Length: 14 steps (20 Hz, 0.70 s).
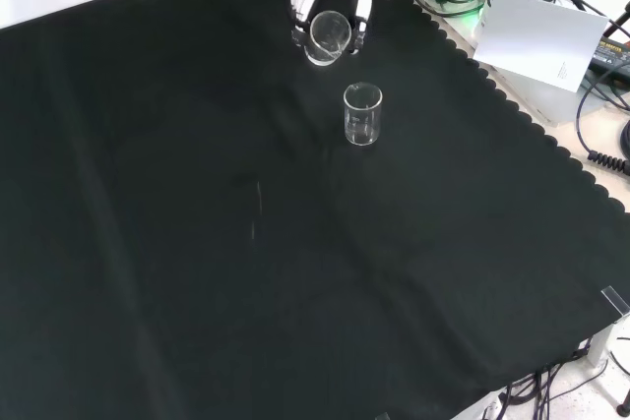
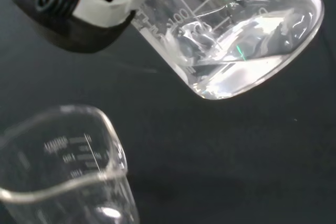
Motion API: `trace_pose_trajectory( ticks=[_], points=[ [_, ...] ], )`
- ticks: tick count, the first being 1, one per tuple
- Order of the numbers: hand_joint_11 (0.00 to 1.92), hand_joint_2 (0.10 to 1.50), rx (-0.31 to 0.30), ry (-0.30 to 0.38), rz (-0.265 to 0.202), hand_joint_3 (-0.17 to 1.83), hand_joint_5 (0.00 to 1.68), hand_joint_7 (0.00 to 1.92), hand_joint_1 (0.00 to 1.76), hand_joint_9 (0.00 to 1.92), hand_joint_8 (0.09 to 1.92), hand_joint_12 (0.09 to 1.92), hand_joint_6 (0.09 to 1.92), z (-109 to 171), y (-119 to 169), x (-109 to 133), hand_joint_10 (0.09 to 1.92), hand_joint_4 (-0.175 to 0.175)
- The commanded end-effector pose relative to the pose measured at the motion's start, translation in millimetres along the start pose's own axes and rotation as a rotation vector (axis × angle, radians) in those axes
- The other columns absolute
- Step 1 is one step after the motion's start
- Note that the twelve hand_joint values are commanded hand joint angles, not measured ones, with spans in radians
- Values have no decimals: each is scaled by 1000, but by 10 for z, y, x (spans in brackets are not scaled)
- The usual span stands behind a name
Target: Pour the water from the handheld beaker into the one on the table.
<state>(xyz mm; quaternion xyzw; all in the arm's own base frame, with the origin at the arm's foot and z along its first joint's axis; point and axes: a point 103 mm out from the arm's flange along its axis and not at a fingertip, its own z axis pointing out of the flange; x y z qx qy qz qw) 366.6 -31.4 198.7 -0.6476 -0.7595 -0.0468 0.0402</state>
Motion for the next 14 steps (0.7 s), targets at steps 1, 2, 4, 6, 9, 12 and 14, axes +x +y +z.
trace_pose_trajectory(
  ticks=[1, 2, 4, 6, 9, 12, 14],
  points=[
    [1347, 1121, 39, -161, -38, -175, 1136, 1435, 1140, 1527, 1114, 663, 830, 65, -97, 93, 848, -21],
    [1346, 1123, 43, -171, -40, -175, 1132, 1434, 1139, 1525, 1116, 666, 837, 67, -115, 96, 851, -23],
    [1345, 1125, 51, -197, -46, -175, 1128, 1433, 1138, 1524, 1119, 669, 844, 63, -151, 99, 854, -24],
    [1345, 1125, 59, -224, -51, -175, 1127, 1432, 1138, 1523, 1120, 670, 846, 60, -186, 105, 855, -24],
    [1345, 1127, 64, -253, -57, -175, 1124, 1430, 1137, 1522, 1121, 672, 850, 59, -229, 106, 856, -24],
    [1342, 1131, 73, -273, -65, -175, 1114, 1426, 1136, 1518, 1127, 677, 867, 63, -252, 115, 862, -27],
    [1341, 1132, 80, -281, -71, -175, 1112, 1426, 1136, 1516, 1128, 678, 870, 74, -262, 124, 863, -27]
  ],
)
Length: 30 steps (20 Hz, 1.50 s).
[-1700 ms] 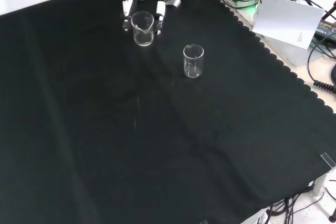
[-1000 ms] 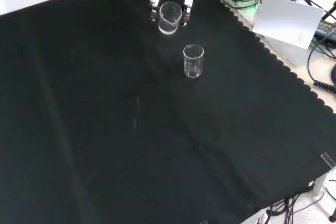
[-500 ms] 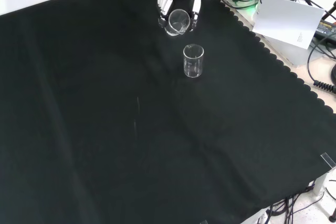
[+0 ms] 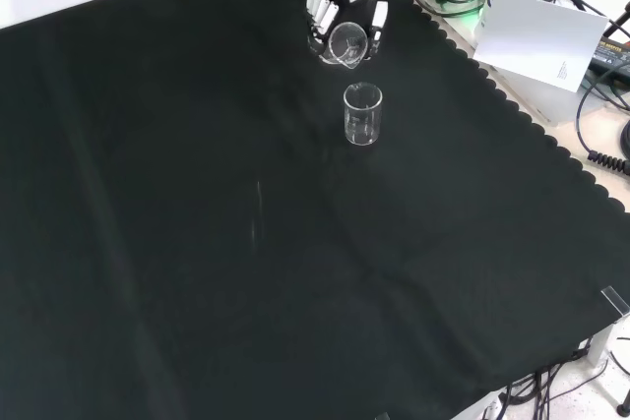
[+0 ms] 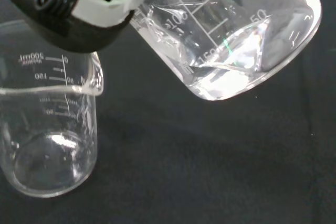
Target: Pour the water from the handheld beaker into the one on the table.
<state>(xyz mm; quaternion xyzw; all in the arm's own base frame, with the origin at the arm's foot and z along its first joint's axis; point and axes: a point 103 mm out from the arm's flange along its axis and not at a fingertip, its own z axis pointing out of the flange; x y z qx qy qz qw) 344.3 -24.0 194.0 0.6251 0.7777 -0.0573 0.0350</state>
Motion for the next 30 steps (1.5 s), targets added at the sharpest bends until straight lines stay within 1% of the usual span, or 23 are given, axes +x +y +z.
trace_pose_trajectory(
  ticks=[1, 6, 11, 19, 24, 30],
  points=[
    [1341, 1132, 18, -39, -19, -175, 1112, 1425, 1136, 1516, 1128, 678, 871, 18, -57, 37, 863, -27],
    [1340, 1133, 36, -91, -43, -175, 1110, 1424, 1135, 1513, 1129, 679, 874, 23, -67, 92, 865, -28],
    [1338, 1134, 39, -144, -52, -175, 1109, 1422, 1135, 1510, 1130, 680, 877, 25, -62, 168, 866, -29],
    [1334, 1135, 49, -235, -69, -175, 1106, 1420, 1135, 1508, 1131, 680, 882, 19, -52, 222, 869, -30],
    [1333, 1136, 68, -295, -70, -175, 1104, 1419, 1135, 1507, 1132, 681, 885, 26, -29, 252, 870, -32],
    [1335, 1136, 79, -336, -66, -175, 1103, 1417, 1135, 1504, 1133, 682, 887, 8, 5, 296, 871, -34]
  ],
)
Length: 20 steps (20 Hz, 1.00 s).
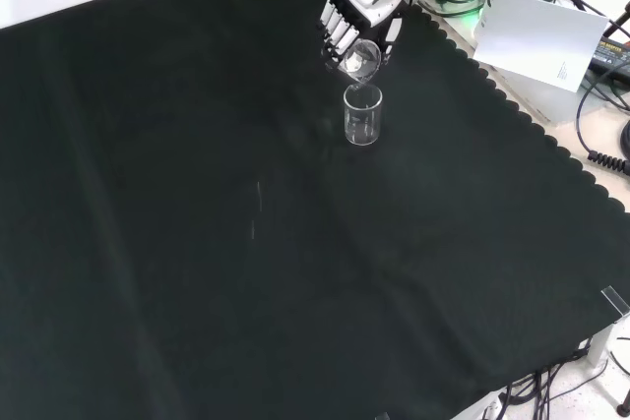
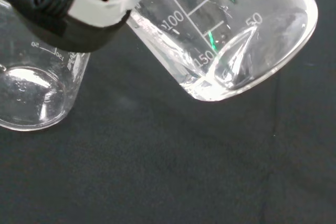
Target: Pour the water from the handheld beaker into the one on the table.
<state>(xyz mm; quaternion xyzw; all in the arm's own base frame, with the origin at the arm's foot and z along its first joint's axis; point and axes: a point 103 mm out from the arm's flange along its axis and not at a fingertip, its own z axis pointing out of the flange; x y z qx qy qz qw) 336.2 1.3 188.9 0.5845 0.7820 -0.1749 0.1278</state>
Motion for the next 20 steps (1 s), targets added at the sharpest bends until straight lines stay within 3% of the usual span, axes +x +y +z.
trace_pose_trajectory(
  ticks=[1, 20],
  points=[
    [1335, 1136, 21, -50, -1, -175, 1102, 1417, 1135, 1504, 1133, 683, 887, -21, 34, 29, 872, -34],
    [1338, 1140, 54, -200, -8, -175, 1095, 1412, 1134, 1500, 1136, 683, 899, -111, 71, 74, 877, -38]
  ],
)
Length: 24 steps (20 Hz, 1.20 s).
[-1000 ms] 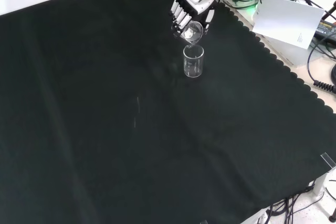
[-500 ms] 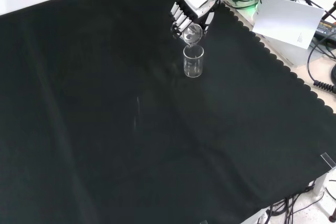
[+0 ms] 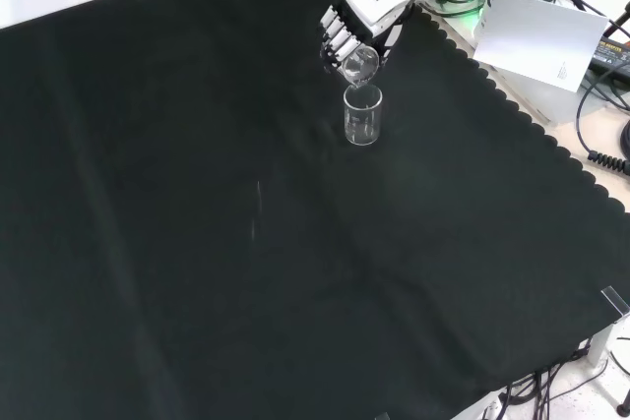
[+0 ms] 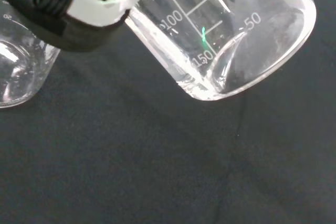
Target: Pour the water from the handheld beaker into the one on the table.
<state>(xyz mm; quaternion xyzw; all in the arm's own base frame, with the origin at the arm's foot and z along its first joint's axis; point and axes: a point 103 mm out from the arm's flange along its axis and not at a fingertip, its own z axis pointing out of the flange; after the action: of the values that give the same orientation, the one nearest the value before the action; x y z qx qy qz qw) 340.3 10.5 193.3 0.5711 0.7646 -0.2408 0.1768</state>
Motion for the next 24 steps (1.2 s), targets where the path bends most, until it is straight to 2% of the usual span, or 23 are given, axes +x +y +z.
trace_pose_trajectory(
  ticks=[1, 5, 24],
  points=[
    [1337, 1140, 7, -44, -6, -175, 1095, 1412, 1134, 1500, 1136, 683, 900, -41, 16, 21, 877, -38],
    [1337, 1141, 20, -78, 11, -175, 1093, 1411, 1134, 1500, 1137, 683, 902, -68, 35, 43, 877, -39],
    [1336, 1143, 31, -156, 9, -175, 1088, 1407, 1132, 1498, 1137, 681, 910, -152, 67, 91, 877, -37]
  ],
)
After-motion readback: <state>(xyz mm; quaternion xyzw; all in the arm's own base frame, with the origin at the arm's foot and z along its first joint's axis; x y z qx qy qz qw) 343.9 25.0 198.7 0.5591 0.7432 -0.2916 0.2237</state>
